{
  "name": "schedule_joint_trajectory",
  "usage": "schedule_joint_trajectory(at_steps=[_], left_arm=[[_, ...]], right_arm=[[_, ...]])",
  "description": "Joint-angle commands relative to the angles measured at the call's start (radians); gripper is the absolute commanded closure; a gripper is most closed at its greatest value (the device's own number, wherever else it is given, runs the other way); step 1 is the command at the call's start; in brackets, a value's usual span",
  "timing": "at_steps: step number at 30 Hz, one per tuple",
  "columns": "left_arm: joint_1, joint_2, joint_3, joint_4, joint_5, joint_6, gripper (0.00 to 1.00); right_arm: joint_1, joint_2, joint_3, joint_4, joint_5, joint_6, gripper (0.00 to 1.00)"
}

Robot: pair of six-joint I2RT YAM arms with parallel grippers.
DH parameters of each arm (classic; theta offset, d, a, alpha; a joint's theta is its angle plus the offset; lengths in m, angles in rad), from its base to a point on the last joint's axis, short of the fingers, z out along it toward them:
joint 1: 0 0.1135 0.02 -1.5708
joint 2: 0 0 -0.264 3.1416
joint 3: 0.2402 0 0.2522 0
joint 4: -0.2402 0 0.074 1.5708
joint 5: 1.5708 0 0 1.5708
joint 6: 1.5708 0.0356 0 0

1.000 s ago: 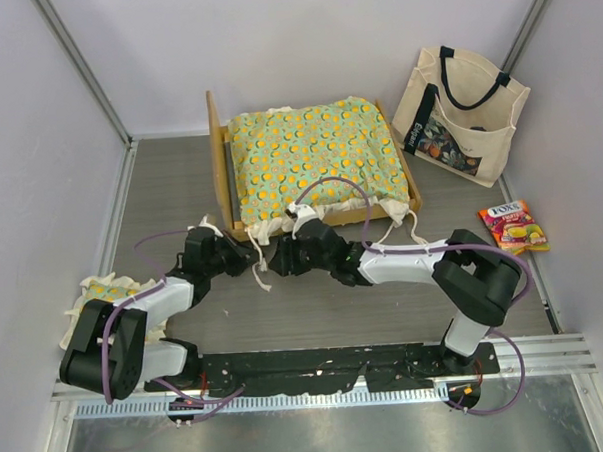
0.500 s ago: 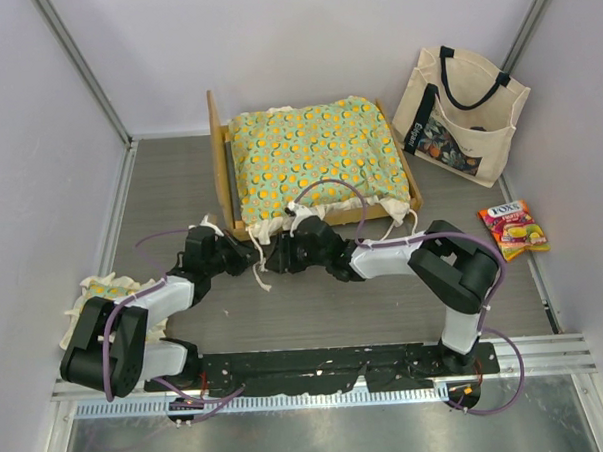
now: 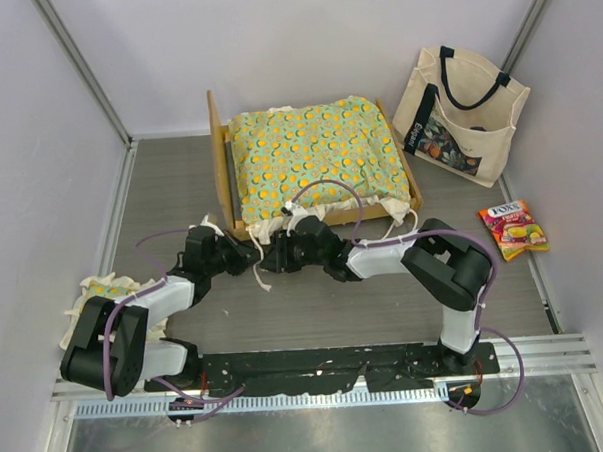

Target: Set up the pet bed

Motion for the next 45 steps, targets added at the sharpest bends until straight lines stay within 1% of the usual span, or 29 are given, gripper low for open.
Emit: schedule_joint_trajectory(at_steps=[1,3,5,7,9,10,13,17,19,20,21,22,25,26,28,29,34,38,39,41,42,43,45], left_arm=[[-0.012,0.0,0.041,0.088,0.04,0.013,1.0],[-0.012,-0.002,0.039,0.091,0.04,0.011,1.0],[-0.01,0.0,0.036,0.094,0.04,0.01,1.0],[-0.012,0.001,0.036,0.096,0.041,0.01,1.0],[-0.01,0.003,0.036,0.099,0.043,0.008,1.0],[-0.012,0.003,0.036,0.099,0.044,0.008,1.0],[-0.012,0.003,0.034,0.099,0.044,0.008,1.0],[-0.012,0.0,0.031,0.099,0.043,0.01,1.0],[-0.012,-0.003,0.031,0.082,0.037,0.016,0.98],[-0.012,-0.008,0.034,0.073,0.035,0.022,0.89],[-0.012,-0.013,0.034,0.061,0.035,0.037,0.82],[-0.012,-0.019,0.039,0.033,0.026,0.045,0.77],[-0.012,-0.055,0.041,-0.036,-0.009,0.088,0.7],[-0.01,-0.08,0.041,-0.057,-0.021,0.1,0.65],[-0.012,-0.111,0.047,-0.125,-0.055,0.148,0.61],[-0.012,-0.124,0.05,-0.151,-0.066,0.165,0.56],[-0.012,-0.221,0.053,-0.297,-0.126,0.266,0.45],[-0.033,-0.264,0.038,-0.38,-0.187,0.307,0.44],[-0.048,-0.27,0.036,-0.395,-0.239,0.312,0.44],[-0.113,-0.276,0.034,-0.432,-0.311,0.315,0.44],[-0.145,-0.272,0.037,-0.446,-0.39,0.314,0.44],[-0.204,-0.252,0.045,-0.452,-0.42,0.309,0.44],[-0.263,-0.221,0.062,-0.461,-0.484,0.294,0.44]], right_arm=[[-0.003,0.014,0.037,0.062,-0.02,0.013,0.62],[-0.003,0.019,0.037,0.065,-0.022,0.012,0.64],[-0.003,0.02,0.037,0.073,-0.026,0.01,0.69],[-0.003,0.022,0.037,0.082,-0.03,0.007,0.78],[-0.003,0.023,0.037,0.087,-0.028,0.01,0.84],[-0.003,0.025,0.034,0.09,-0.027,0.01,0.9],[-0.003,0.022,0.029,0.088,-0.02,0.003,0.99],[-0.003,0.002,0.019,0.047,0.023,-0.013,0.99],[-0.003,-0.012,0.017,-0.02,0.084,-0.028,0.99],[-0.003,-0.024,0.015,-0.037,0.104,-0.031,0.99],[-0.003,-0.029,0.015,-0.059,0.142,-0.043,0.99],[-0.003,-0.033,0.014,-0.098,0.157,-0.051,0.99],[-0.003,-0.046,0.0,-0.126,0.182,-0.06,0.99],[-0.003,-0.049,-0.004,-0.131,0.182,-0.062,0.99],[-0.003,-0.055,-0.015,-0.126,0.182,-0.059,0.99],[-0.003,-0.053,-0.015,-0.126,0.214,-0.059,0.99],[-0.003,-0.052,-0.008,-0.128,0.213,-0.065,0.99],[-0.003,-0.056,-0.001,-0.131,0.213,-0.066,0.99],[-0.003,-0.056,-0.001,-0.131,0.211,-0.065,0.99],[-0.003,-0.059,0.002,-0.132,0.21,-0.065,0.99],[-0.003,-0.059,0.005,-0.137,0.21,-0.068,0.99],[-0.003,-0.061,0.005,-0.135,0.21,-0.068,0.99],[-0.003,-0.066,0.005,-0.139,0.208,-0.069,0.99]])
